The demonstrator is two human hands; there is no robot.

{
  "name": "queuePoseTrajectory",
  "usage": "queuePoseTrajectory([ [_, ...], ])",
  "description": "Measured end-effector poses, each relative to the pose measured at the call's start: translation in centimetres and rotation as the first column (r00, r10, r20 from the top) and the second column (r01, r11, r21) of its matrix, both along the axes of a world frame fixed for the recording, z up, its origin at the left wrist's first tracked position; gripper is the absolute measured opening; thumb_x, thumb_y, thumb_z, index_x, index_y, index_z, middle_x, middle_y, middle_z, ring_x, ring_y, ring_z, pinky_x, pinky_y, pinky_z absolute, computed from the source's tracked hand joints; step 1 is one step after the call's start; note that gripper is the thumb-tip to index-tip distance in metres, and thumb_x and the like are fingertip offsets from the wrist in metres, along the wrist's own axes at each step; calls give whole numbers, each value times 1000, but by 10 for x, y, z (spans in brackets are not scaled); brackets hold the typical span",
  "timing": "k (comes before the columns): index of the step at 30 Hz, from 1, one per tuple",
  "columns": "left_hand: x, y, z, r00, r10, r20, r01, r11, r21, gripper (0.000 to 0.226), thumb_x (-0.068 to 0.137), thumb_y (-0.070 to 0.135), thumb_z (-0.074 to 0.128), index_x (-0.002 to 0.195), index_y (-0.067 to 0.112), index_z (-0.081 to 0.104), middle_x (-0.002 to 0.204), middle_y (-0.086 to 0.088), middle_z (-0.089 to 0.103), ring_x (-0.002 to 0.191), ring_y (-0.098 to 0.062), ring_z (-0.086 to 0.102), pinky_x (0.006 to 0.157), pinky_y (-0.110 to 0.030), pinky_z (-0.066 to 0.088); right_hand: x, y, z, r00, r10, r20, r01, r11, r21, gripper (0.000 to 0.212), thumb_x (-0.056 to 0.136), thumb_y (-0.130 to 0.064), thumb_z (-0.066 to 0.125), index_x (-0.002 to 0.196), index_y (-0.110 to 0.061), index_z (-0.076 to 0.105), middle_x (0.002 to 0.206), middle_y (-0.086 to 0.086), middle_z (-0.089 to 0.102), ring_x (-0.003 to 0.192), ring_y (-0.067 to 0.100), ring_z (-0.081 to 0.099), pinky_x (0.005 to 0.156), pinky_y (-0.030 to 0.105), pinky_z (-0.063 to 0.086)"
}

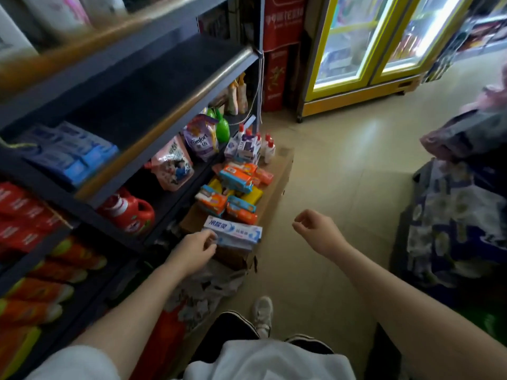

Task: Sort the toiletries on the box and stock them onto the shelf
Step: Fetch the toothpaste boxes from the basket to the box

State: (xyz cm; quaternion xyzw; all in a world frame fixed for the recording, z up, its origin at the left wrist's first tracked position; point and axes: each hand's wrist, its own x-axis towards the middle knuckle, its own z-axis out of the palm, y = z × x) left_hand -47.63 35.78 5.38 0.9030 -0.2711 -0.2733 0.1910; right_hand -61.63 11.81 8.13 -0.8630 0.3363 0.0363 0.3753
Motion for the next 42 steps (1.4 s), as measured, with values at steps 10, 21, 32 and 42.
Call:
queuePoseTrajectory([
  [10, 126, -98, 40, 932, 360, 36, -337, 899, -280, 18, 90, 16, 55, 108, 16, 60, 91, 3, 61, 85, -13, 60, 79, -31, 49, 187, -109, -13, 926, 351, -137, -356, 934, -12, 23, 91, -27, 56, 103, -8, 62, 89, 4, 59, 89, 24, 58, 67, 24, 34],
  [21, 174, -50, 26, 466, 882, 72, -848, 469, -248, 25, 90, 12, 56, 115, 10, 57, 94, 3, 59, 88, -15, 58, 75, -23, 40, 384, -42, -17, 480, 877, -15, -877, 480, 12, 17, 90, -22, 57, 99, -9, 64, 99, 11, 67, 95, 26, 62, 72, 27, 39],
  [32, 218, 40, 22, 226, 872, 435, -865, 385, -322, 47, 83, 7, 61, 127, 3, 46, 134, -18, 40, 126, -32, 37, 102, -39, 36, 457, 159, -5, 337, 880, 335, -924, 378, -65, 38, 93, -22, 54, 130, -17, 48, 127, 11, 46, 111, 27, 51, 84, 28, 44],
  [42, 263, 73, 18, 271, 873, 405, -912, 368, -183, 50, 92, 24, 52, 135, 6, 35, 147, -16, 26, 125, -37, 38, 93, -45, 41, 489, 223, -4, 192, 976, 102, -943, 212, -258, 65, 83, -34, 63, 140, -23, 35, 139, 13, 40, 124, 36, 41, 94, 42, 43],
])
